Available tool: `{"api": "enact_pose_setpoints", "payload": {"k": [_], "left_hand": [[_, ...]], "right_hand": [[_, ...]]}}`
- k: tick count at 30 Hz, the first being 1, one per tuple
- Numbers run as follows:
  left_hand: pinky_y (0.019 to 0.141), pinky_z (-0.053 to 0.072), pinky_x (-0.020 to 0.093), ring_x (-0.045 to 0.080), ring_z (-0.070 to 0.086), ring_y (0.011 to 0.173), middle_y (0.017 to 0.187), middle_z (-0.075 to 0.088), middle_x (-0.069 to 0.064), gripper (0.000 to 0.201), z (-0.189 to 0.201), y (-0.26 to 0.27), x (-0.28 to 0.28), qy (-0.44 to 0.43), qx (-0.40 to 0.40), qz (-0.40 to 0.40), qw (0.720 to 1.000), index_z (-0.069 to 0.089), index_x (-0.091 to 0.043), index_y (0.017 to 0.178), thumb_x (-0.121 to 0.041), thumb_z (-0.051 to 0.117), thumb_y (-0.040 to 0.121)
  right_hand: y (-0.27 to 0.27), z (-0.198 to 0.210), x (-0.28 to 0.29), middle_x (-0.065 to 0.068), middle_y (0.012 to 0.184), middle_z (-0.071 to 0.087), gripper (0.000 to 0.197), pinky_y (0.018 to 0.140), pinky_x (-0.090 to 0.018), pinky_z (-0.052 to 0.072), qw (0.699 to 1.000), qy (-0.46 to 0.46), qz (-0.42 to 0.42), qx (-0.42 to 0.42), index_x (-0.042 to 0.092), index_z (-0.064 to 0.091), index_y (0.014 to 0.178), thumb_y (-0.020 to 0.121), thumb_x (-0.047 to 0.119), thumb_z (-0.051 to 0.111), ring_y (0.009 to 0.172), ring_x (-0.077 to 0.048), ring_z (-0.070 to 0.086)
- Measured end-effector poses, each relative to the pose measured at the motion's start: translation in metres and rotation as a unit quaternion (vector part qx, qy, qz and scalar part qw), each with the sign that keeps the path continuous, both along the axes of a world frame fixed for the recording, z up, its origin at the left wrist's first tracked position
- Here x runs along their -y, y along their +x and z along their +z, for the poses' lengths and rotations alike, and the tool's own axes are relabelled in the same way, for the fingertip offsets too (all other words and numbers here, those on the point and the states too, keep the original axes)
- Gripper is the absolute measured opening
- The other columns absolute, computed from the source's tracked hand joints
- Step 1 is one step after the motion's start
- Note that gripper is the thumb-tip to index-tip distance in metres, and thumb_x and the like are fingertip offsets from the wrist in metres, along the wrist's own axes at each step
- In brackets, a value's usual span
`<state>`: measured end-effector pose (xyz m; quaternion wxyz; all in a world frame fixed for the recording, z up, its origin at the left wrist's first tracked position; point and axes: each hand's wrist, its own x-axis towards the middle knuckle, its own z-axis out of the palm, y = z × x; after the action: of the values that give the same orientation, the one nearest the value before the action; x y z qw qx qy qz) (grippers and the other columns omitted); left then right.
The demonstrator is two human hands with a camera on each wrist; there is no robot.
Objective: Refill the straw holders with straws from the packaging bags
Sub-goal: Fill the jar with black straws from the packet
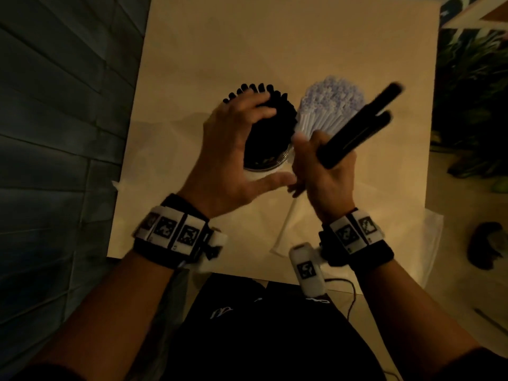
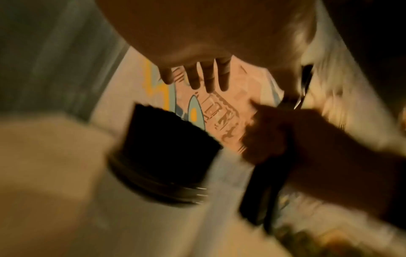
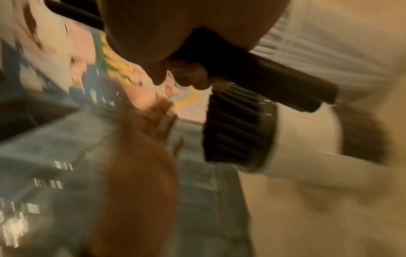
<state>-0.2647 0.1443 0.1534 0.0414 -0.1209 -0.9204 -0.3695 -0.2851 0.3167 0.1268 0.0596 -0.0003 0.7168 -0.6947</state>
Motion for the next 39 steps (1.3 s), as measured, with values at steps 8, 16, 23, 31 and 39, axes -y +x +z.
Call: {"api": "enact_pose_setpoints", "payload": {"k": [8, 16, 23, 31, 39], "left_hand": [[0.119, 0.010, 0.059, 0.025, 0.002, 0.152, 0.164, 0.009, 0.003, 0.136, -0.045, -0.033, 0.011, -0.230, 0.088, 0.013, 0.969, 0.009, -0.015, 0.155, -0.089, 0.061, 0.053], [0.120, 0.017, 0.047, 0.016, 0.007, 0.151, 0.161, 0.021, -0.006, 0.079, -0.056, -0.037, 0.006, -0.228, 0.055, 0.072, 0.969, 0.027, -0.024, 0.153, -0.061, 0.039, 0.084], [0.118, 0.019, 0.053, 0.020, 0.012, 0.151, 0.161, 0.023, -0.001, 0.091, -0.059, -0.033, 0.006, -0.213, 0.020, 0.070, 0.974, 0.027, -0.018, 0.152, -0.061, 0.055, 0.077], [0.118, 0.019, 0.055, 0.021, 0.013, 0.151, 0.161, 0.023, 0.000, 0.100, -0.062, -0.032, 0.005, -0.215, 0.008, 0.072, 0.974, 0.024, -0.017, 0.152, -0.067, 0.062, 0.074], [0.120, 0.013, 0.055, 0.022, 0.005, 0.152, 0.163, 0.014, 0.003, 0.098, -0.058, -0.036, 0.010, -0.215, 0.043, 0.046, 0.975, 0.013, -0.017, 0.155, -0.066, 0.052, 0.080]], "right_hand": [[-0.038, 0.017, 0.038, -0.011, 0.055, 0.039, 0.040, 0.049, -0.037, 0.036, 0.994, -0.097, -0.049, -0.026, 0.016, 0.038, 0.061, 0.097, 0.019, 0.057, 0.048, -0.023, 0.042], [-0.027, 0.004, 0.058, 0.002, 0.081, 0.057, 0.019, 0.064, -0.029, 0.047, 0.993, 0.042, -0.003, -0.108, 0.008, 0.058, 0.083, 0.093, 0.022, 0.064, 0.073, -0.010, 0.058], [-0.024, -0.019, 0.041, -0.011, 0.133, 0.051, 0.064, 0.103, -0.053, 0.040, 0.966, 0.205, 0.021, -0.158, 0.004, 0.053, 0.131, 0.085, 0.045, 0.071, 0.127, -0.031, 0.046], [-0.038, 0.037, 0.030, -0.020, 0.136, 0.052, 0.052, 0.104, -0.042, 0.046, 0.951, 0.145, 0.012, -0.272, -0.005, 0.044, 0.134, 0.090, 0.008, 0.068, 0.125, -0.029, 0.054], [-0.022, -0.014, 0.036, -0.009, 0.143, 0.054, 0.037, 0.114, -0.052, 0.031, 0.870, 0.359, 0.101, -0.323, 0.008, 0.059, 0.134, 0.104, 0.023, 0.045, 0.141, -0.029, 0.041]]}}
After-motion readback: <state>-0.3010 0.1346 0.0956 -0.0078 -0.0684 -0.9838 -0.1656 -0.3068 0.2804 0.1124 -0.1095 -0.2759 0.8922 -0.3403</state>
